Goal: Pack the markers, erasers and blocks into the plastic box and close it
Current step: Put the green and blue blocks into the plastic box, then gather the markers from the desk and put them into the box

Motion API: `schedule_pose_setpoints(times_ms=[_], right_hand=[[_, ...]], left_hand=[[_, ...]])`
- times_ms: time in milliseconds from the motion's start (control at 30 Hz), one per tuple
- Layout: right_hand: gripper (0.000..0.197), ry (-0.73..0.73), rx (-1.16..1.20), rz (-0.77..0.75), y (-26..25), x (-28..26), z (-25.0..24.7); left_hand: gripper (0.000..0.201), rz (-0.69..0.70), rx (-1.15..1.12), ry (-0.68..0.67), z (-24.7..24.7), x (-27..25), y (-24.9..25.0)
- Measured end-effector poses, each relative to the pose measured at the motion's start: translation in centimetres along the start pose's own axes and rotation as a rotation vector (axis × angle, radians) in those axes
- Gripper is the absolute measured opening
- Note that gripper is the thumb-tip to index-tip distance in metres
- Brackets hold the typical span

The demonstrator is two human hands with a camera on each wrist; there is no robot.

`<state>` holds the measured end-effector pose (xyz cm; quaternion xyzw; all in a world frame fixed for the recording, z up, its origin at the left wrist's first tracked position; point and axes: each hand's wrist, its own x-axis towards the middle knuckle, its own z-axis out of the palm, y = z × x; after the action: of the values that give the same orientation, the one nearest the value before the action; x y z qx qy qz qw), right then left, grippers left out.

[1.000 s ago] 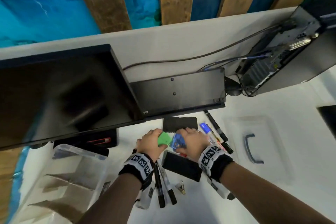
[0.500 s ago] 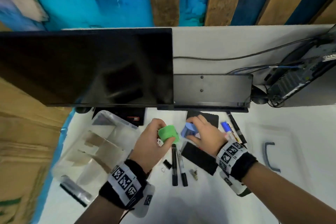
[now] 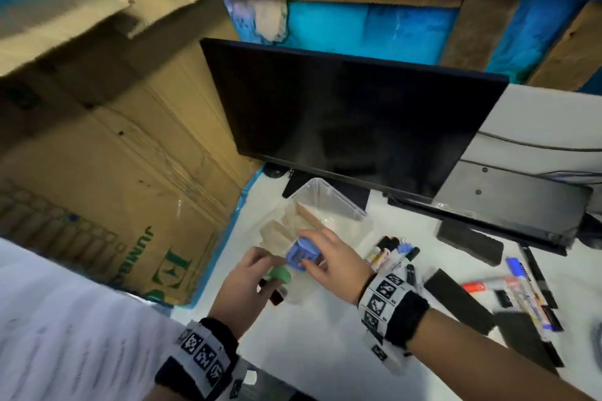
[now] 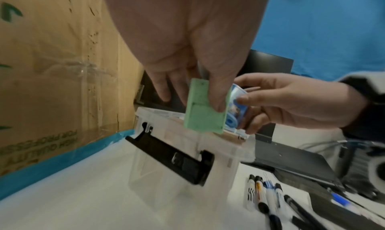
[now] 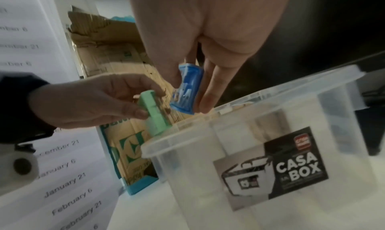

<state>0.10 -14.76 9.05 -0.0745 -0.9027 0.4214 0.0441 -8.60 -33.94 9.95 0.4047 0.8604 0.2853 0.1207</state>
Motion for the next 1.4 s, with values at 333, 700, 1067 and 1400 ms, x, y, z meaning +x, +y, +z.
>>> schedule_pose_setpoints(times_ms=[333, 700, 1067, 1400], right_hand=[[0.046, -0.071, -0.127, 0.055, 0.8, 1.2, 2.5], [0.037, 0.123, -0.197, 0.000, 2.8, -3.2, 0.3], [0.046, 0.026, -0.214, 0.581, 12.4, -17.4, -7.3], [0.042, -0.252, -0.160, 0.626, 17.3, -18.2, -5.7]], left_hand=[[0.040, 0.183, 0.108, -0.178, 1.0, 1.3, -2.0], [0.033, 0.279, -0.023, -0.137, 1.1, 2.2, 0.2], [0.040, 0.267, -0.073, -0.468, 12.2, 5.9, 9.4], [0.040, 0.317, 0.408, -0.628, 20.2, 8.8, 10.5]])
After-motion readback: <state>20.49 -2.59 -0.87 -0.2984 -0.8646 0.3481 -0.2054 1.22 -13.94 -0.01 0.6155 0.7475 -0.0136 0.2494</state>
